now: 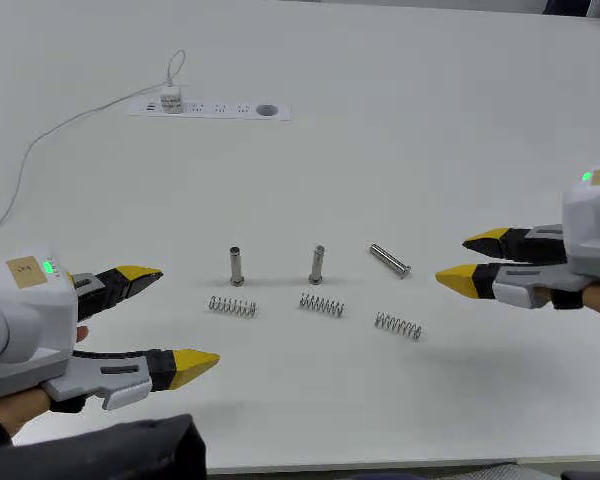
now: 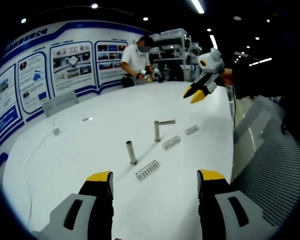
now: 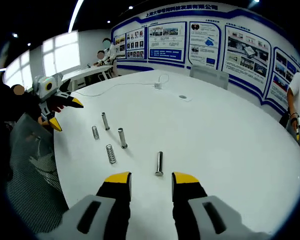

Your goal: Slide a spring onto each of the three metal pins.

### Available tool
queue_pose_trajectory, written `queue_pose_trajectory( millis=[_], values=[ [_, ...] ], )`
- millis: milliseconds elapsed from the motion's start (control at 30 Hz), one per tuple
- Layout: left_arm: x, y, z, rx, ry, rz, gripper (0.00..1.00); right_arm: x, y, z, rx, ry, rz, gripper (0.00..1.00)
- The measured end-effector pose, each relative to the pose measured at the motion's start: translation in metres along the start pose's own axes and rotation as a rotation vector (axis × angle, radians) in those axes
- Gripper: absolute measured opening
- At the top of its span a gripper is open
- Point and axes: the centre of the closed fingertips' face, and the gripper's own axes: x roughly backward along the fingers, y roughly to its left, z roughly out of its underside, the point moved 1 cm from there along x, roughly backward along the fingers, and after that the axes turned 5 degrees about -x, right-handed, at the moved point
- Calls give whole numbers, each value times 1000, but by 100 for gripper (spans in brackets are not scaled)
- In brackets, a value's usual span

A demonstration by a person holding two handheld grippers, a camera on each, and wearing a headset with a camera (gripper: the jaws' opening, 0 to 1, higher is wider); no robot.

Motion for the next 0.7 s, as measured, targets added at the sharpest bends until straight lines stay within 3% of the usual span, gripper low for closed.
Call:
queue_pose_trajectory(
  millis=[167,700],
  values=[
    [0,0,-1,0,-3,-4,70,-21,-6,-11,14,44,-1,29],
    [-2,-6,0,-9,8,3,70,-84,-14,-7,-42,214,12,19]
  ],
)
